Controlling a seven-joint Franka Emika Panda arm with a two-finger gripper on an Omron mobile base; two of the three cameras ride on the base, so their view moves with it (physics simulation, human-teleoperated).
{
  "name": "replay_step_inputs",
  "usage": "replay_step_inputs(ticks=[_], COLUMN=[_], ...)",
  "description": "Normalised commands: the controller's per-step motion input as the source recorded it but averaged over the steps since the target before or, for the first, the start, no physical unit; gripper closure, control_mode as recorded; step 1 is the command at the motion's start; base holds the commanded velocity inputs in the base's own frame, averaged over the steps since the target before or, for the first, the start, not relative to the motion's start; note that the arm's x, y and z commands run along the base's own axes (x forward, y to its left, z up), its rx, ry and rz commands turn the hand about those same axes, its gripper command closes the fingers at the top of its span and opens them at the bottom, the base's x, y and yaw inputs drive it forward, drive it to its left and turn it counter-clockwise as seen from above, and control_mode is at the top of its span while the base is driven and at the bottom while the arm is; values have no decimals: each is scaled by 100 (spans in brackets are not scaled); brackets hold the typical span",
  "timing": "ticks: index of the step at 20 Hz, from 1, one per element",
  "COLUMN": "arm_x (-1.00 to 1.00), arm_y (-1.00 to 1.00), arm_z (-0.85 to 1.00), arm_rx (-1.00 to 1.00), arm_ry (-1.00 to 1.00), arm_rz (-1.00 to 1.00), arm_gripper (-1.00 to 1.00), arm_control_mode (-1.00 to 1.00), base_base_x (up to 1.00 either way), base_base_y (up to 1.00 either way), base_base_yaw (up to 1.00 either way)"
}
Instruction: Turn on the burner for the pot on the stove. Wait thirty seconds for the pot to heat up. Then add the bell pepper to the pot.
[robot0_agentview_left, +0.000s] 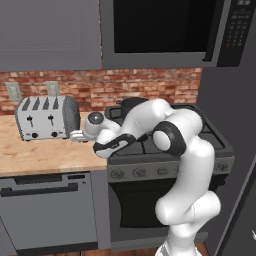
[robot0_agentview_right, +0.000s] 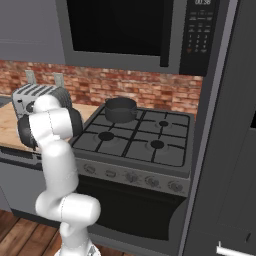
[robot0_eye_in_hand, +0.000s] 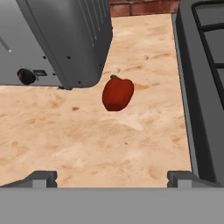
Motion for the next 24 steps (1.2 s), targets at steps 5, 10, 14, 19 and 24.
replay_step_inputs(ticks=[5,10,14,19,24], arm_x=[29,32,32,31,34], arm_y=[3,0,0,0,2], arm_z=[-6,0,-1,-12,-20], arm_rx=[0,0,0,0,0], arm_ry=[0,0,0,0,0], arm_rz=[0,0,0,0,0], arm_gripper=[-100,-100,-100,-100,-100], arm_control_mode=[-100,-100,-100,-100,-100], base_base_x=[0,0,0,0,0], base_base_y=[0,0,0,0,0], base_base_yaw=[0,0,0,0,0])
